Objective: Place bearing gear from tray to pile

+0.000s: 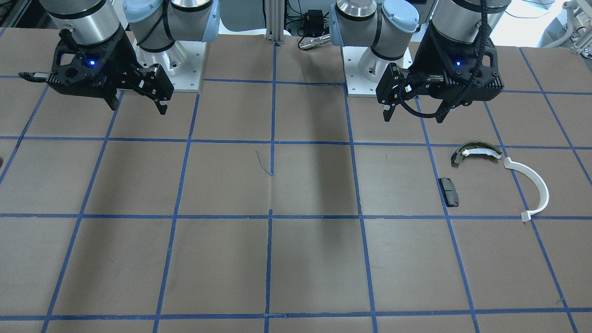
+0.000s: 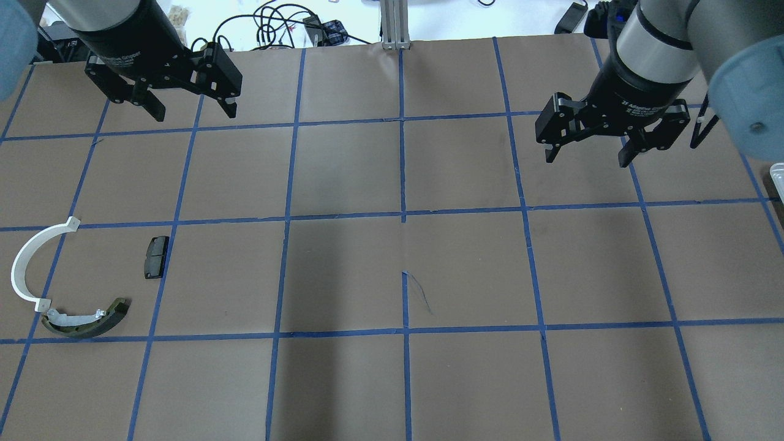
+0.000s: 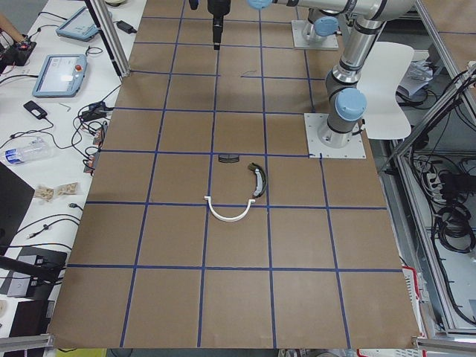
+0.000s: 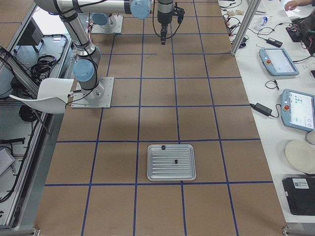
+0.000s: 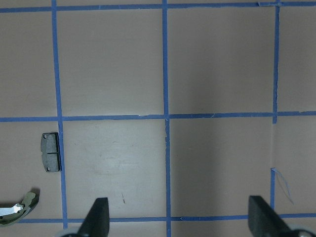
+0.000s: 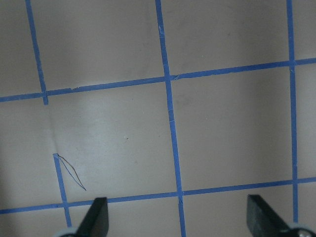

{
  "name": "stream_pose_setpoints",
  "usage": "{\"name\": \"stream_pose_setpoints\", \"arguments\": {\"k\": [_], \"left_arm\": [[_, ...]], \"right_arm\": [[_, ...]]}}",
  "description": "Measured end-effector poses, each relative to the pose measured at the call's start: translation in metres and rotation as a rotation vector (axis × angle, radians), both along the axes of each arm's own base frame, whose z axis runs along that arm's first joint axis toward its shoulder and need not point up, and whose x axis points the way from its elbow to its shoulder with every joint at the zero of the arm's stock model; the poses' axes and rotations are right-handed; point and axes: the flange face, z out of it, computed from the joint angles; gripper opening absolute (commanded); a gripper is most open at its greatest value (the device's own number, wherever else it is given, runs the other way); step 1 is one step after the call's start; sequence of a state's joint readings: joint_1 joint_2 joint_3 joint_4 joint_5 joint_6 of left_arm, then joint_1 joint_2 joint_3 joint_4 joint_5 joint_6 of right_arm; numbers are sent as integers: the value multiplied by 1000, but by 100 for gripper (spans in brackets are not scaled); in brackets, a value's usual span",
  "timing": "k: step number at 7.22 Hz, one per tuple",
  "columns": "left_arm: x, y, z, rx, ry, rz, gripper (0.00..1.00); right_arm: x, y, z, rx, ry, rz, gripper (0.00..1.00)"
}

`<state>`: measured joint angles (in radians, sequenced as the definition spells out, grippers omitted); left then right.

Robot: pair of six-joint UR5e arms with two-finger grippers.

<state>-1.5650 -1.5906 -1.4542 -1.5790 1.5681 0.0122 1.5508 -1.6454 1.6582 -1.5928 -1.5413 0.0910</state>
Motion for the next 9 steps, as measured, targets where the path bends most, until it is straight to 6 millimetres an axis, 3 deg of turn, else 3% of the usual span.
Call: {"name": "stream_pose_setpoints", "arguments": {"k": [9], "left_arm": [[0, -1, -1, -2, 3, -4, 100]], "right_arm": [[0, 4, -6, 12, -3, -2, 100]]}}
